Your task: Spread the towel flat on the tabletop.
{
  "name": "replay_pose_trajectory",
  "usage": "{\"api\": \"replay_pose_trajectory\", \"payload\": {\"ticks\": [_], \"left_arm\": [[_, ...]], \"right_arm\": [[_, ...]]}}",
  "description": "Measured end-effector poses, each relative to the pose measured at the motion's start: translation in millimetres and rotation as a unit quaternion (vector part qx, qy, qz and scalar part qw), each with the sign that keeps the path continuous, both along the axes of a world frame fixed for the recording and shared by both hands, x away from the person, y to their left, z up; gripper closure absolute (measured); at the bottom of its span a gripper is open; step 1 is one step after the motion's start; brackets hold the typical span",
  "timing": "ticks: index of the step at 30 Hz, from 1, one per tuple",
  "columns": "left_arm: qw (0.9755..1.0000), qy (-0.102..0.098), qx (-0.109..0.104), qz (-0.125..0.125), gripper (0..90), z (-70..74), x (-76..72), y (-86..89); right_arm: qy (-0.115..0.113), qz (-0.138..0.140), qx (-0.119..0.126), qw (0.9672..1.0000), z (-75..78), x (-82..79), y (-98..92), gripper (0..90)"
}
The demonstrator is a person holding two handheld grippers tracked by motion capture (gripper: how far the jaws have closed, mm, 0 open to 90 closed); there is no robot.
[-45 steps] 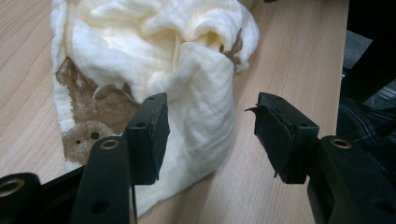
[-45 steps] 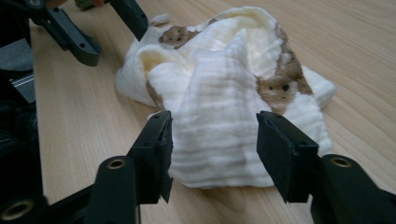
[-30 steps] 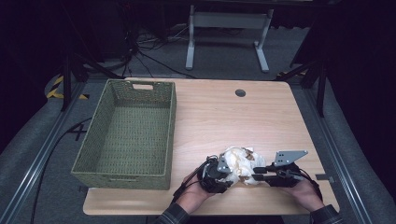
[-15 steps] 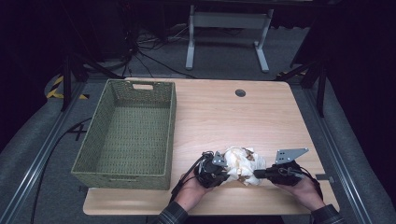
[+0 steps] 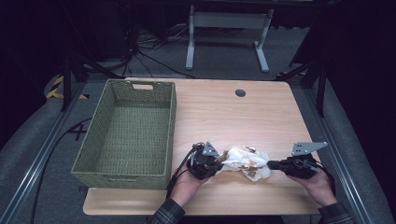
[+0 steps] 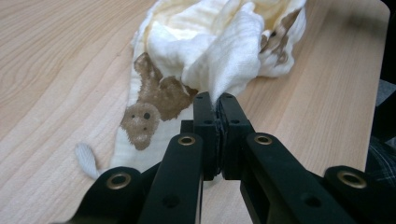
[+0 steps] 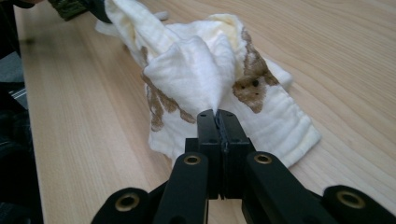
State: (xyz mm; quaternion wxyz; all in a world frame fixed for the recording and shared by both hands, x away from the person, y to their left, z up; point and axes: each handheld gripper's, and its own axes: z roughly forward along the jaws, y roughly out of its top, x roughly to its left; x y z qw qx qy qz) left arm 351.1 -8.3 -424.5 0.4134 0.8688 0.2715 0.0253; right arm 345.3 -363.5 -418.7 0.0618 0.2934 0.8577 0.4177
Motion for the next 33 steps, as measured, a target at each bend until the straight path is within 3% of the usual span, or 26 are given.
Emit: {"api": "replay_pose_trajectory", "payload": {"ticks": [7,12,17,21,24,26,28,30,31,33], "left_arm": [[0.9994,0.006,0.006,0.034,88.1,2.1,5.0,8.1],[0.9990,0.006,0.015,0.041,88.0,1.0,8.7,3.3],[0.9980,0.008,0.024,0.057,87.8,-0.6,27.4,-5.7],[0.9968,0.012,0.044,0.065,87.8,-10.4,42.8,-11.8],[0.9959,0.026,0.052,0.069,86.1,-19.3,48.6,-15.4],[0.9953,0.026,0.053,0.076,76.0,-20.2,46.1,-16.6],[0.9957,0.015,0.057,0.072,66.7,-12.6,40.4,-14.5],[0.9961,0.005,0.052,0.071,62.3,-8.6,37.1,-13.5],[0.9969,-0.008,0.043,0.066,61.3,2.5,27.3,-12.4],[0.9972,-0.020,0.037,0.062,61.2,9.9,19.3,-13.4]], "right_arm": [[-0.005,-0.039,-0.014,0.9991,1.9,5.3,-24.9,90.0],[0.000,-0.039,-0.024,0.9990,-1.7,9.5,-23.3,90.0],[0.006,-0.044,-0.036,0.9983,-6.2,20.8,-19.2,89.9],[0.017,-0.046,-0.052,0.9975,-13.6,30.0,-16.8,89.8],[0.026,-0.047,-0.061,0.9967,-19.2,35.5,-15.6,89.3],[0.027,-0.047,-0.067,0.9963,-21.7,36.4,-15.4,86.3],[0.021,-0.050,-0.057,0.9969,-17.7,33.8,-17.3,79.8],[0.009,-0.052,-0.046,0.9975,-10.1,29.3,-19.5,75.1],[0.000,-0.052,-0.041,0.9978,-5.1,26.1,-19.7,74.2],[-0.013,-0.051,-0.033,0.9981,2.8,21.0,-19.4,72.4]]}}
